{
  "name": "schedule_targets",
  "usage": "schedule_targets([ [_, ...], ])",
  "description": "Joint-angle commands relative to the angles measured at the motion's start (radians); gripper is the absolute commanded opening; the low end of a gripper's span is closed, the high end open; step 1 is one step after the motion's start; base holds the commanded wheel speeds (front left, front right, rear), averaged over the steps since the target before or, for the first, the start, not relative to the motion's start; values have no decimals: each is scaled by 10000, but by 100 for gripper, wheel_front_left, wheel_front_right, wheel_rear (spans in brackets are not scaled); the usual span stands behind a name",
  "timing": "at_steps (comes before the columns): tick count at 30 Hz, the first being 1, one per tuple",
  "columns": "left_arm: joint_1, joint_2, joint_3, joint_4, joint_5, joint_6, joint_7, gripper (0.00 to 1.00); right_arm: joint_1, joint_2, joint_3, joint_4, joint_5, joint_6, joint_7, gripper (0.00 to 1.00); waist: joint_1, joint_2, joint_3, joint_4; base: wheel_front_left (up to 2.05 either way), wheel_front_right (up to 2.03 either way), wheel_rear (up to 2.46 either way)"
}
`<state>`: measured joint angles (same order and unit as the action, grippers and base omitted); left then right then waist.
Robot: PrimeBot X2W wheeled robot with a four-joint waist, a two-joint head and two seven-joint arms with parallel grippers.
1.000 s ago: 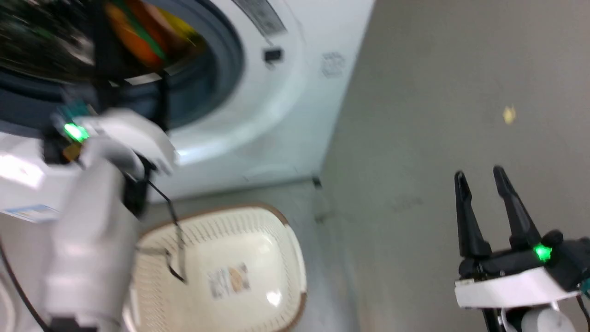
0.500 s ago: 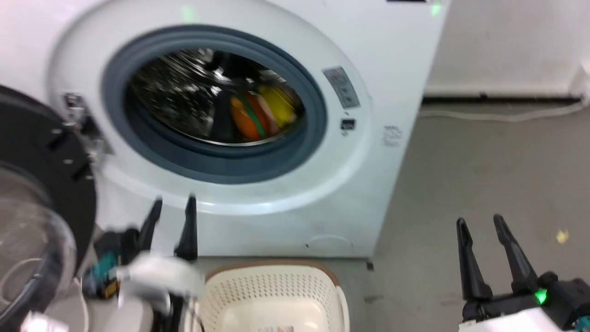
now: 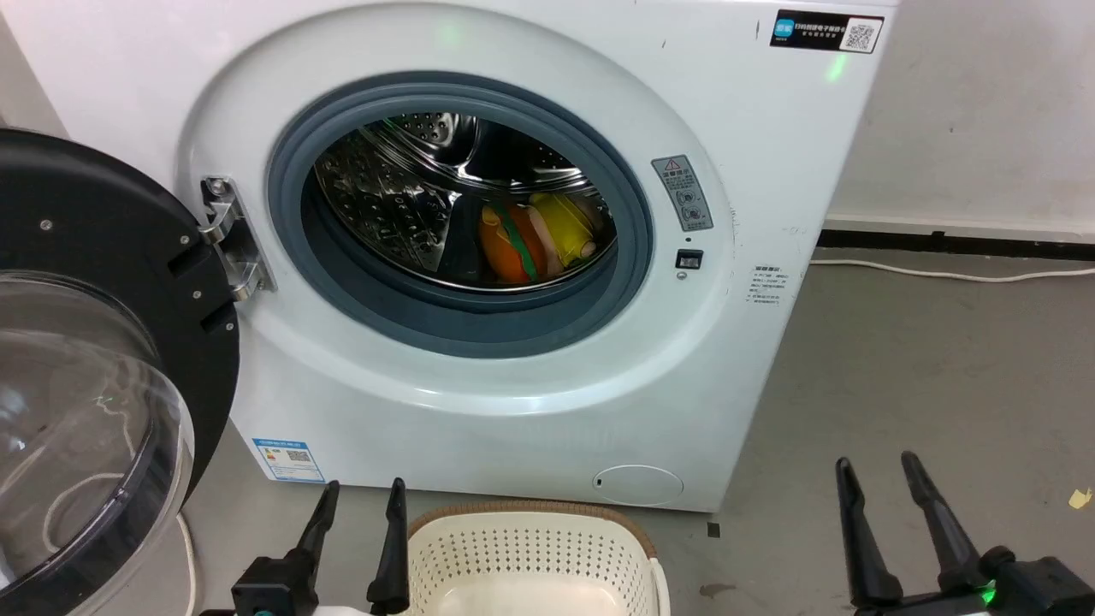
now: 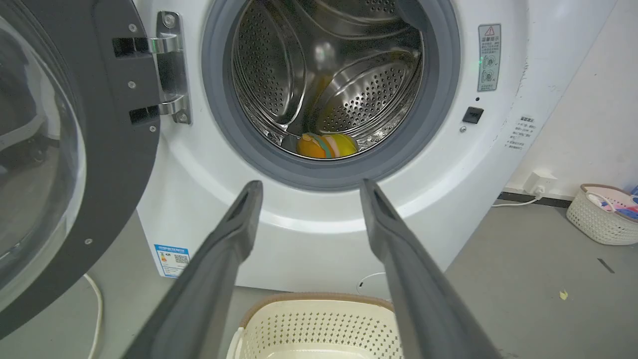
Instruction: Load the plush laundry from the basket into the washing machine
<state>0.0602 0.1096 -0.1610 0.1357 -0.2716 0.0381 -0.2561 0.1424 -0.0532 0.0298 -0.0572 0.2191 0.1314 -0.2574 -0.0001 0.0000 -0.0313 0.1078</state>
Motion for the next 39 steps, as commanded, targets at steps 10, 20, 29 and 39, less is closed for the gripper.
schedule_targets([
  [10,328,-172,296,-346,640,73,-55,100,197,29,-16,385,-87,-7,-44,100,1,0,-58,-25,0,0,0],
  [20,214,-251,437,-347,754,27,40,0,17,0,8,562,-103,0,31,0,1,0,-37,-28,0,0,0],
  [29,155,-275,522,-421,896,-3,223,0,-87,2,-14,563,-254,-1,215,0,1,0,-12,-104,0,0,0],
  [39,90,-303,617,-502,1054,-36,426,0,-203,5,-38,564,-422,-1,420,0,1,0,17,-189,0,0,0],
])
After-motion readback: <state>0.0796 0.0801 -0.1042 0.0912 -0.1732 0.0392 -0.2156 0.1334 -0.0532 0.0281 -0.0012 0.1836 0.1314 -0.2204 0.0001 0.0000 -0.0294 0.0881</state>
